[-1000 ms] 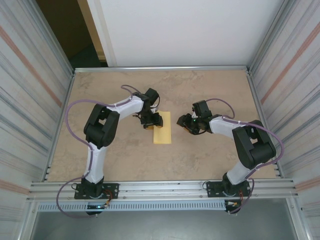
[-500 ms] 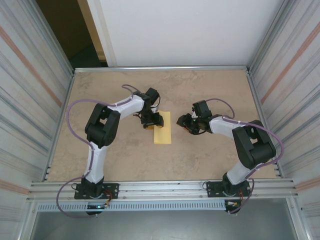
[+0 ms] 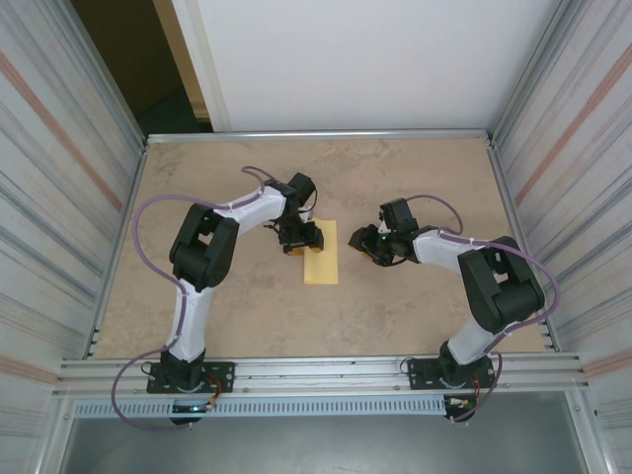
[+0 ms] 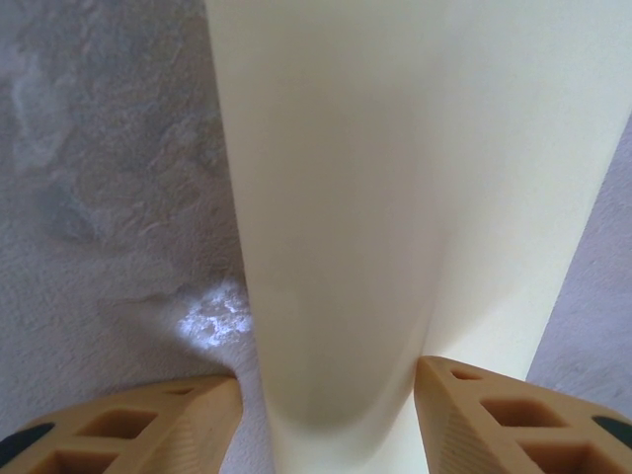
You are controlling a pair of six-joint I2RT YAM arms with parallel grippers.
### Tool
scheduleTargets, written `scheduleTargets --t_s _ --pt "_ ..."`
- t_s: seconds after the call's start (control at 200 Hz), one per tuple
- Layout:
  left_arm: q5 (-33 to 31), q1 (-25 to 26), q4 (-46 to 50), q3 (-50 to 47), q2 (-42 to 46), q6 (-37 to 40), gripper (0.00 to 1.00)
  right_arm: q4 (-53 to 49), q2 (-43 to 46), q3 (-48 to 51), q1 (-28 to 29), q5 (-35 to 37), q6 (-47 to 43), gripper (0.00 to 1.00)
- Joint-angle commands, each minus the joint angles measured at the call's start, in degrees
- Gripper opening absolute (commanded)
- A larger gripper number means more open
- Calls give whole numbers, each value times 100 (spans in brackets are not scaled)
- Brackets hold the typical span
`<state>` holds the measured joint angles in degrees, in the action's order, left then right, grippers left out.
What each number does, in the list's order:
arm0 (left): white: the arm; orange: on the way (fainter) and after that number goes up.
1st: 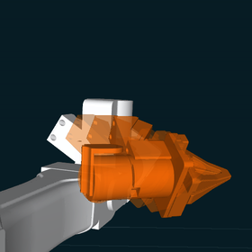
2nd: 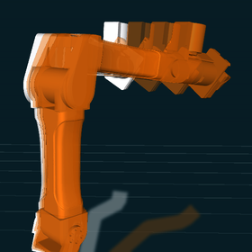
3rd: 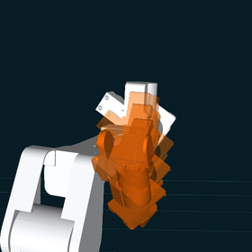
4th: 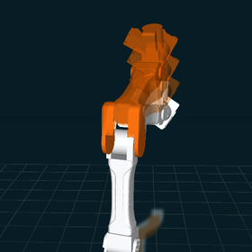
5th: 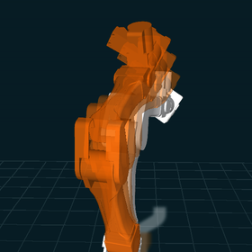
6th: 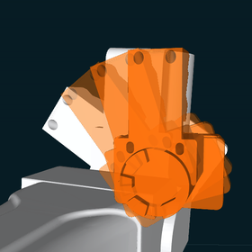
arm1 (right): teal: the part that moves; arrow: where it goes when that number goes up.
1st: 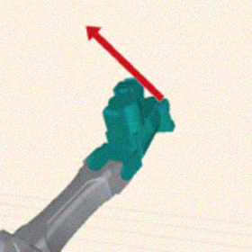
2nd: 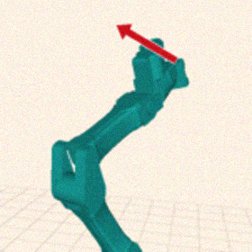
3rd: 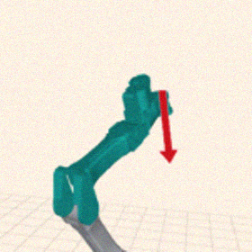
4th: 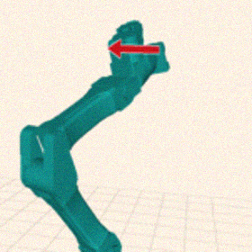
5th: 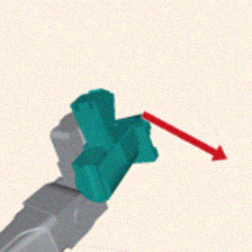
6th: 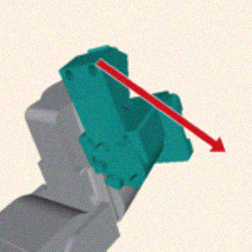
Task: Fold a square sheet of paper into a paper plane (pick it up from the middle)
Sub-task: Hold the square sheet of paper at the center of the table.
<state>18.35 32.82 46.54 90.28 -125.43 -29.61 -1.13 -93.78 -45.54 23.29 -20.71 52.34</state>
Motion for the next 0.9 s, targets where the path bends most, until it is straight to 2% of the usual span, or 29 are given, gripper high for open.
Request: scheduleTargets --t_s 0.0,0.631,0.742,0.892 --pt "-280 223 -207 -762 -1765 74 55 77 -132 -96 51 -54 86 48" --pt "-130 171 -176 -709 -1922 35 57 182 -241 -233 260 -269 -63 47" --pt "-117 168 -166 -712 -1948 29 57 347 -353 -334 373 -488 -118 44" --pt "-86 172 -174 -690 -1968 39 57 596 -631 -535 507 -790 -79 33"
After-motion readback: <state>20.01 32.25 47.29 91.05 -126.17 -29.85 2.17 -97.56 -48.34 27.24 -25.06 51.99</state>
